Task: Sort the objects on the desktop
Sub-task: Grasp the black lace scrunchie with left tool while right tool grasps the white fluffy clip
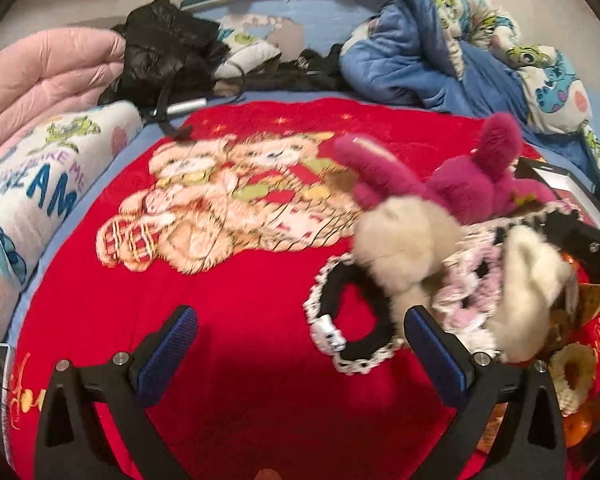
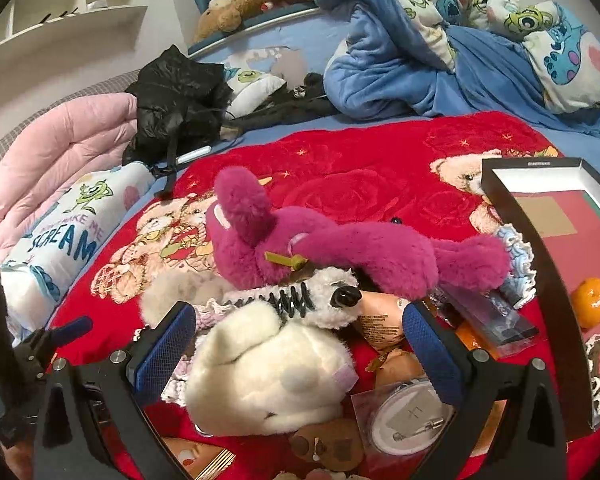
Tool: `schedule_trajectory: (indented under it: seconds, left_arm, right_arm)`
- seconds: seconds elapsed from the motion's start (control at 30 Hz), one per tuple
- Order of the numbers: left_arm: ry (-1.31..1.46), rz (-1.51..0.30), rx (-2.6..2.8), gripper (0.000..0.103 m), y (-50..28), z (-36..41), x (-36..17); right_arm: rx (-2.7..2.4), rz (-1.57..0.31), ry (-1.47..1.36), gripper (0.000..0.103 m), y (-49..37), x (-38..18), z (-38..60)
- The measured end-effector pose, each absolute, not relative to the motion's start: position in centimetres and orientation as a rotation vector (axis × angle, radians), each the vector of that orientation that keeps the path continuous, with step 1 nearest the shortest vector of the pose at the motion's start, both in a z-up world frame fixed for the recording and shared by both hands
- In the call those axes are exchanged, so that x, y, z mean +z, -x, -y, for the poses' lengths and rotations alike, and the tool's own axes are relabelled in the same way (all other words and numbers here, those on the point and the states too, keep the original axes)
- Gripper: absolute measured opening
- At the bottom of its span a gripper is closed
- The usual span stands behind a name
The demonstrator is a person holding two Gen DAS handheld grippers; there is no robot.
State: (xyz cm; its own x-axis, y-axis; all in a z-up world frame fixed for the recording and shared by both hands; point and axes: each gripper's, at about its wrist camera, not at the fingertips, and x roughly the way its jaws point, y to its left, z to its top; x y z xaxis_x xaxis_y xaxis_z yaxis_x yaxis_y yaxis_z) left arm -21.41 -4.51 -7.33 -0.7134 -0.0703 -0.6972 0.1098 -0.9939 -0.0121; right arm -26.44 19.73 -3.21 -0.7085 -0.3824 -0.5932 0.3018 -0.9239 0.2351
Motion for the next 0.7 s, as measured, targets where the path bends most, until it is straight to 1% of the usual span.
schedule_trajectory:
  seconds: [0.1,0.2,0.37,0.43,0.5,0.57,0.63,0.67,0.7]
  left_arm:
    - [-1.21,-0.132,-2.776,0.103,22.2,5.4,-8.5]
    - [-1.287,-0.142,-2.731,0.103,23.1,5.6,-9.8]
    - [-1.303,-0.149,-2.705,0.103,23.5,5.5,-10.3]
    - [-1.31,-0.184,-2.704,0.103,23.5,5.8,-10.4]
    - [-1.311,-0.181,-2.703,0.103,23.6,5.8,-10.4]
    - [-1.31,-0.164,-2.699,0.103,23.5,5.6,-10.5]
    - [-1.311,-0.158,-2.697,0.103,23.6,5.5,-10.4]
    - [-1.312,-0.153,-2.695,0.103,23.6,5.5,-10.4]
    - [-1.313,-0.151,-2.694,0.103,23.7,5.5,-10.4]
  right_arm:
    - [-2.59,0.196,-0.941,0.103,26.8,-3.5,-20.0]
    - [-2.586,0.202,-0.961,0.103,27.1,-3.7,-20.0]
    - [-2.567,0.231,-1.0,0.103,27.5,-4.2,-20.0]
    - [-2.564,0.225,-1.033,0.095,27.8,-4.5,-20.0]
    - [-2.571,0.219,-1.055,0.09,28.0,-4.8,-20.0]
    - [-2.561,0.251,-1.062,0.083,28.3,-4.9,-20.3]
    - [-2.552,0.27,-1.062,0.065,28.5,-4.9,-20.5]
    - [-2.537,0.286,-1.062,0.061,28.6,-5.0,-20.6]
    - [-2.517,0.305,-1.063,0.054,28.8,-5.1,-20.6]
